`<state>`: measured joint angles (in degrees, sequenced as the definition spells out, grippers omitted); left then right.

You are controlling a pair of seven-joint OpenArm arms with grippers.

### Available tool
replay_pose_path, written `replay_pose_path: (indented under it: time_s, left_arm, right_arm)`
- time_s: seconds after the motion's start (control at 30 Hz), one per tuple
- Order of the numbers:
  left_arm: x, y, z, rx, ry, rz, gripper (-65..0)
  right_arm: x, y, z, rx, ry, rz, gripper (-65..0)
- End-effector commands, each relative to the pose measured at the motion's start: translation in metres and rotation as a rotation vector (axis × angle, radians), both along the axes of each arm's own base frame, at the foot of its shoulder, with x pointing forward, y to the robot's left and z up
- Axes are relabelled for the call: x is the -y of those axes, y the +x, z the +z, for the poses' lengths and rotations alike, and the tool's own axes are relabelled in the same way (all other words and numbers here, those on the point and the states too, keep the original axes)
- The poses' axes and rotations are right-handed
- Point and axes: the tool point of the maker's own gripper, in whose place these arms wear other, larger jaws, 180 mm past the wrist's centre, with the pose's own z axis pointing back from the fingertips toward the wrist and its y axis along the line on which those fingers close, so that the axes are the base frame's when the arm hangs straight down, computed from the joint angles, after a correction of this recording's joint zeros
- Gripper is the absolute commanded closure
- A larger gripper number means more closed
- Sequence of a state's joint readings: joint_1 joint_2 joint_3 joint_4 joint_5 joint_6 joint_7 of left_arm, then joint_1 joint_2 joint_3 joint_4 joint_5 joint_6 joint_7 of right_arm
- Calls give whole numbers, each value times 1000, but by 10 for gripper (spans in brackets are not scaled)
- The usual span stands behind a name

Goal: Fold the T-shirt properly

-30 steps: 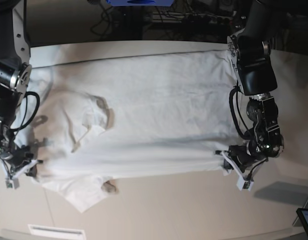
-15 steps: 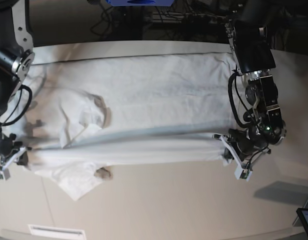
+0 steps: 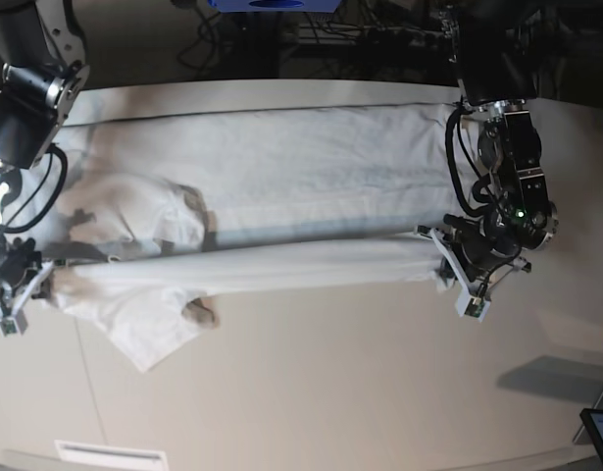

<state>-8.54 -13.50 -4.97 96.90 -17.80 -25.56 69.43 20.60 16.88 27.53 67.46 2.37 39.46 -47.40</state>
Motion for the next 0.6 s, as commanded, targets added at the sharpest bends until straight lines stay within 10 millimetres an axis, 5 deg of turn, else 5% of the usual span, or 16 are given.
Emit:
replay_pose_path:
  time_s: [0.0,0.33,0.57]
  left_arm:
    - [-17,3,15,35,65,30,0]
    - [-13,-32,-3,-20,88,9,0]
    - [-21,-40,-7,-44,116,3,0]
  right_arm:
    - [19,7,24,49,-55,-32,0]
    - [21,-15,10,-15,-82,-32,0]
    - [17,-29,10,-42,-120,-26,0]
